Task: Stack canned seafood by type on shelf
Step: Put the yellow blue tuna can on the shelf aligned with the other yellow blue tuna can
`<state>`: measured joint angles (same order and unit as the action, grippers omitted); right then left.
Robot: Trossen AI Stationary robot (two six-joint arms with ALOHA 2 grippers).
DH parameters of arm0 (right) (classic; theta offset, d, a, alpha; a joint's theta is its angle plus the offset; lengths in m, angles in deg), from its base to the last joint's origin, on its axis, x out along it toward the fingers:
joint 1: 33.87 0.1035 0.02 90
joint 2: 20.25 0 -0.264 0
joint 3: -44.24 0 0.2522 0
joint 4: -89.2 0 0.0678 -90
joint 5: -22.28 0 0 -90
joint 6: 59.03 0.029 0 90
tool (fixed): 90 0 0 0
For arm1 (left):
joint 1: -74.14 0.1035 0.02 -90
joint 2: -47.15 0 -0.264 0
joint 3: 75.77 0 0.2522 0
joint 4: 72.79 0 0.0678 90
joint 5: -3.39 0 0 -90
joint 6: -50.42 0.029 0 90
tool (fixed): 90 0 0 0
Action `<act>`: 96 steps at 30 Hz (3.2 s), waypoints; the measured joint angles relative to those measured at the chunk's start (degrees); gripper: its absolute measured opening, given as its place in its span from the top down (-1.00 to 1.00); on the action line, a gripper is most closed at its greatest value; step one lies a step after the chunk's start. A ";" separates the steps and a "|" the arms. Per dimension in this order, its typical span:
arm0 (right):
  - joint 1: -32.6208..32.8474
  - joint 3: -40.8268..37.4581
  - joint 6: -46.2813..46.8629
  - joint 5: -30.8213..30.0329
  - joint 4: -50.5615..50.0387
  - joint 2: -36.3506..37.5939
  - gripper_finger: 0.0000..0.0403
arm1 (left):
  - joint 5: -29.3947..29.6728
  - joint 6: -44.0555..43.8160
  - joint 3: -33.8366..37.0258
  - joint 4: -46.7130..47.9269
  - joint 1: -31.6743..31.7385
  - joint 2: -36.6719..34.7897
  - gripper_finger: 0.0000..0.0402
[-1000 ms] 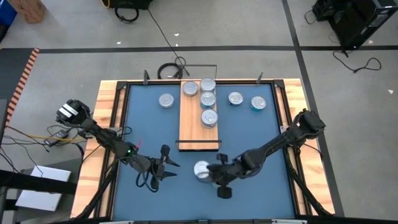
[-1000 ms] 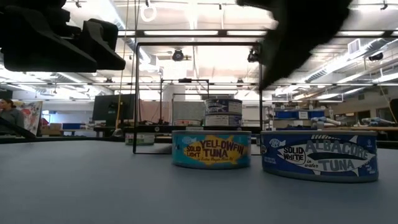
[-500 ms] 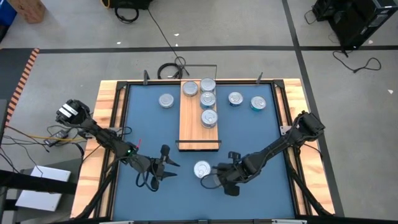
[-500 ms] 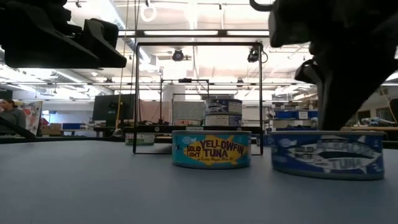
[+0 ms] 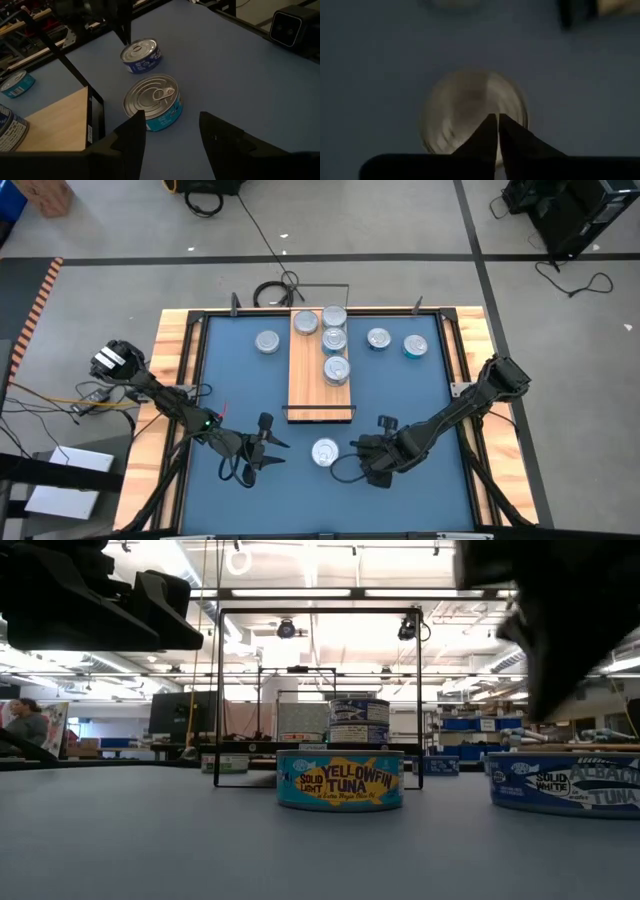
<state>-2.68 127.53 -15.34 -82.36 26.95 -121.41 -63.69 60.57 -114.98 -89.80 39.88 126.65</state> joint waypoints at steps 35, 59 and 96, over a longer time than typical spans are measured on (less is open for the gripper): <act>-2.29 4.45 -29.77 1.32 25.20 -3.87 0.96 | -16.44 -6.00 1.53 -6.34 6.93 -0.60 0.99; -2.89 27.35 -45.61 -2.52 0.76 -21.28 0.54 | -24.20 -9.33 7.04 -17.02 9.20 -1.30 1.00; -4.58 20.41 -43.54 -2.97 8.10 -17.86 0.99 | -14.99 5.93 4.46 -9.79 8.98 -1.29 0.66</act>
<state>-7.26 147.94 -58.88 -85.33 35.05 -139.27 -78.68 66.50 -110.52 -99.60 48.86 125.37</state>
